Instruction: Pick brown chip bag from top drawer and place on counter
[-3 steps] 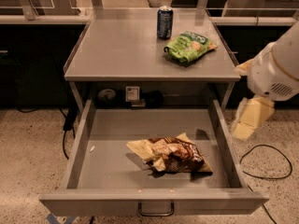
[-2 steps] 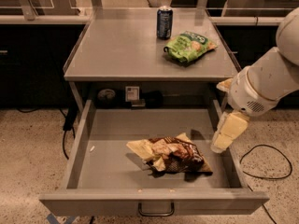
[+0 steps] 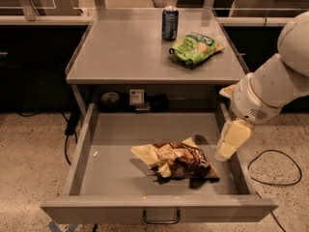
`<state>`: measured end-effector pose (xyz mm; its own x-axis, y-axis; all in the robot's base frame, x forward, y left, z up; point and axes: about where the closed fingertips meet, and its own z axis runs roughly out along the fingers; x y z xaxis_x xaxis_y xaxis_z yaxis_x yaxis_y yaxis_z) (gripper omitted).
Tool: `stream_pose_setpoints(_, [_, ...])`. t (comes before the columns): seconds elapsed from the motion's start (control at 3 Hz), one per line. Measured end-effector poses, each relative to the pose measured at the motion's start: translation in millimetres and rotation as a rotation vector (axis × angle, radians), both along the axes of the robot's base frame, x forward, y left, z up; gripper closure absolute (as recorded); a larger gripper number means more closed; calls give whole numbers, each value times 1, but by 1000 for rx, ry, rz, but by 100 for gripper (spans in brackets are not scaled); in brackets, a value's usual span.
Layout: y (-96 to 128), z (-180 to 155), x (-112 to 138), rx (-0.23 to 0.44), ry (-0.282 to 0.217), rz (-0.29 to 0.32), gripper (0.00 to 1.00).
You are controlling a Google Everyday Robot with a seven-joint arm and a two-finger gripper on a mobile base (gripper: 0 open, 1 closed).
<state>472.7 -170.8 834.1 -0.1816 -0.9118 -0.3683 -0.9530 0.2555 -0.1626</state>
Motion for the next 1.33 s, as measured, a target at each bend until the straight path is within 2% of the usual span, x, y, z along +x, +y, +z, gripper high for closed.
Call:
stream_pose_setpoints(0.33, [14,-29,4,16,16,36,0])
stream_pose_setpoints(1.0, [37,-90,16,73,45,65,0])
stream_pose_setpoints(1.33, [-35,-201,48,-30,5,94,0])
